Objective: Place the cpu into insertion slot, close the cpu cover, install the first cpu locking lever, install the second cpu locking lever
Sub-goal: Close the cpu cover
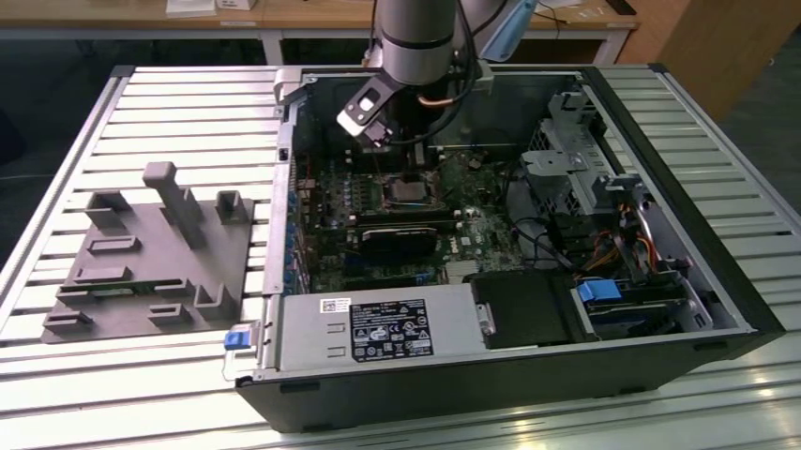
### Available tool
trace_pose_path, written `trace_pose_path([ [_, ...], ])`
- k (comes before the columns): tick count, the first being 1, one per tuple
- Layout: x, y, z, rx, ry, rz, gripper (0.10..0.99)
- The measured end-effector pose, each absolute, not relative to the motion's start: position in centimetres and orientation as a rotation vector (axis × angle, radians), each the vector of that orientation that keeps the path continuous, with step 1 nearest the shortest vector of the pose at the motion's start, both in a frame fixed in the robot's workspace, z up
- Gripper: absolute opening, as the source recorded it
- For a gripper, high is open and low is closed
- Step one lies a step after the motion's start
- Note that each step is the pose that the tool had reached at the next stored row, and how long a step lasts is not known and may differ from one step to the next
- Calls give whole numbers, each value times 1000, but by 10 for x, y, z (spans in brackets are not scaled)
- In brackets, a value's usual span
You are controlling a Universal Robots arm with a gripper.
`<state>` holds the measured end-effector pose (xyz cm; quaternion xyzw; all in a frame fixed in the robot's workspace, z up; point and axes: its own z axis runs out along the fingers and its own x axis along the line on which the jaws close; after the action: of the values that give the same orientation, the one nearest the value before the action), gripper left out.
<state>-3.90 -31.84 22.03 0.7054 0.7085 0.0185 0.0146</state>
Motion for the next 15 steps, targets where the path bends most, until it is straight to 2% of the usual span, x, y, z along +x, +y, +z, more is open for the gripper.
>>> trace_pose_path([
  [15, -39, -318, 227, 2196, 2205, 58, 106],
])
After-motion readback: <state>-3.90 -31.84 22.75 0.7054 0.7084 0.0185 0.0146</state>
